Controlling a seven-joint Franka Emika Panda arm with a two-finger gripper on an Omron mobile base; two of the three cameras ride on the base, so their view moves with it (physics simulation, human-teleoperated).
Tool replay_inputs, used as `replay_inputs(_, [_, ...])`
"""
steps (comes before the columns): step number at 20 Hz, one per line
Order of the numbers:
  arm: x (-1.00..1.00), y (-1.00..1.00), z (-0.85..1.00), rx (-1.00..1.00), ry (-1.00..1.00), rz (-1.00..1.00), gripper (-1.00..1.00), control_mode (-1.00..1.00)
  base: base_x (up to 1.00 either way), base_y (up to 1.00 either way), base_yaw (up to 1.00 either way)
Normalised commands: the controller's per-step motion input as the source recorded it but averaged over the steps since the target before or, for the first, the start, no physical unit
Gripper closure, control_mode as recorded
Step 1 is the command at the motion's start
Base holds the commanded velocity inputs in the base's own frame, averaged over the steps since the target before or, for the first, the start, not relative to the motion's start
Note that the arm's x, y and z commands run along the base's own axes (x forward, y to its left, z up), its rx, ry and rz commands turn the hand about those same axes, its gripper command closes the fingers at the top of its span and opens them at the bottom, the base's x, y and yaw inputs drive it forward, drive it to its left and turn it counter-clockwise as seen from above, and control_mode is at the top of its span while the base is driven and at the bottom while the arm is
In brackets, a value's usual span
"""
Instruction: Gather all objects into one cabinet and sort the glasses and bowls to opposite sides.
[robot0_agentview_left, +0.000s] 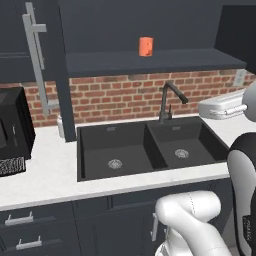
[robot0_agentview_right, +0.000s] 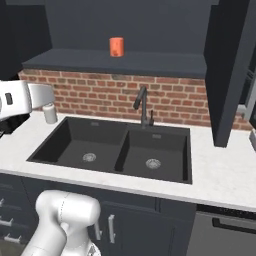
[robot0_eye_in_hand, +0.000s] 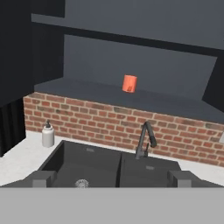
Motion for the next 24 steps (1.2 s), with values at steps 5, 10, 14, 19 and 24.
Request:
replay_inputs(5, [0.00, 0.00, 0.00, 0.00, 0.00, 0.00, -1.00, 1.00, 0.38, 0.00, 0.00])
replay_inputs(10, [0.00, 0.00, 0.00, 0.00, 0.00, 0.00, -1.00, 1.00, 0.07, 0.00, 0.00])
replay_inputs(14, [0.00, 0.00, 0.00, 0.00, 0.00, 0.00, -1.00, 1.00, 0.37, 0.00, 0.00])
replay_inputs(19, [0.00, 0.00, 0.00, 0.00, 0.00, 0.00, -1.00, 1.00, 0.26, 0.00, 0.00])
replay_inputs(24, [0.00, 0.00, 0.00, 0.00, 0.00, 0.00, -1.00, 1.00, 0.07, 0.00, 0.00])
